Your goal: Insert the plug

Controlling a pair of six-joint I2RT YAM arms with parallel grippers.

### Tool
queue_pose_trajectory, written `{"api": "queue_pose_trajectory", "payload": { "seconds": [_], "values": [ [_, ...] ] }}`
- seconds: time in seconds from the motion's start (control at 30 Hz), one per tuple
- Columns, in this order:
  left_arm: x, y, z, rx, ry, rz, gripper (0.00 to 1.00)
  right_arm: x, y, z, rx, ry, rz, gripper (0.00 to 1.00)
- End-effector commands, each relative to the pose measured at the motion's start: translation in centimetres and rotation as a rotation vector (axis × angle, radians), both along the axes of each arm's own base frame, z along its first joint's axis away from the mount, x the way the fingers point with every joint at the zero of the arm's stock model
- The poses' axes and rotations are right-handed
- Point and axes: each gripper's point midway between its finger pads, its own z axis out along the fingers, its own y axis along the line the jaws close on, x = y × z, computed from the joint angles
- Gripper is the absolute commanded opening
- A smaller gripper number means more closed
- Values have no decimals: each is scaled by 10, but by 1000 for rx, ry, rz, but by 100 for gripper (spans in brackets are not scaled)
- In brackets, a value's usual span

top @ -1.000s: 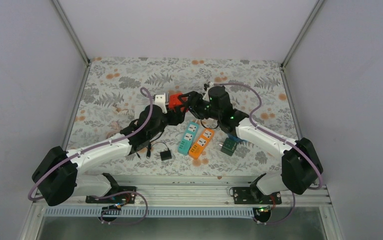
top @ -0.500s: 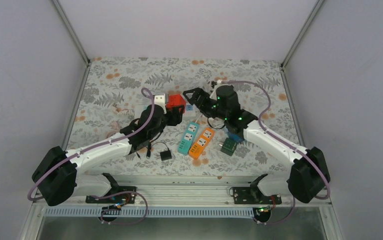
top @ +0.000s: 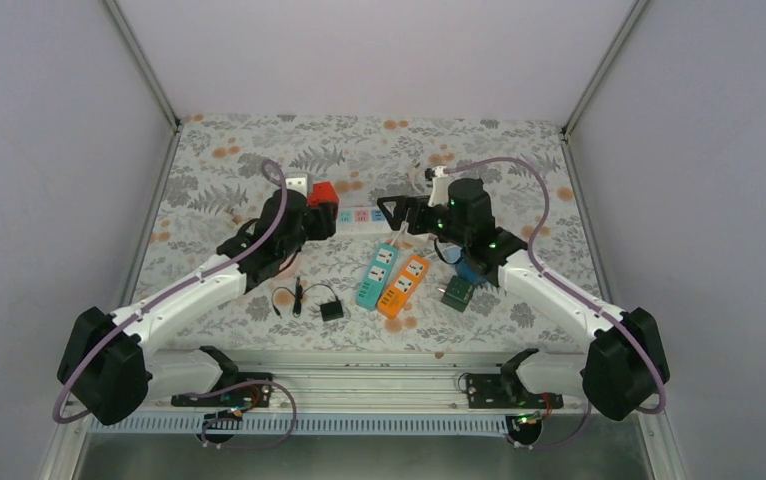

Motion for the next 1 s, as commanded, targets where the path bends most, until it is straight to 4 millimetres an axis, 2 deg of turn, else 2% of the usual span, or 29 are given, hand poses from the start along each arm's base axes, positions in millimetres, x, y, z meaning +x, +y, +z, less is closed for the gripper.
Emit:
{"api": "queue_pose_trajectory", "payload": {
  "seconds": [0.0, 0.07, 0.2, 0.37, 0.5, 0.63, 0.8, 0.93, 0.97],
  "values": [
    [4, 21, 27, 68, -68, 52, 57, -12, 13, 12, -16, -139, 144, 98],
    [1, 14, 39, 45, -78, -8, 57, -24, 26, 10, -26, -194, 254, 97],
    [-10, -10, 67, -69, -67, -165, 57, -39, 50, 9, -74, -338, 359, 96],
    [-20, -30, 81, -159, 33, -258, 58, -31, 67, 14, -99, -448, 333, 100],
    [-33, -46, 85, -253, 95, -340, 60, -24, 80, 27, -81, -514, 352, 100],
    [-39, -50, 86, -279, 116, -369, 61, -11, 88, 27, -115, -526, 351, 100],
    [-44, -50, 89, -287, 125, -381, 62, -18, 93, 34, -82, -586, 396, 97],
    [-46, -50, 88, -288, 133, -394, 63, -21, 96, 37, -71, -619, 419, 89],
    [-47, -50, 88, -287, 134, -395, 63, -22, 97, 38, -71, -631, 425, 82]
  ]
}}
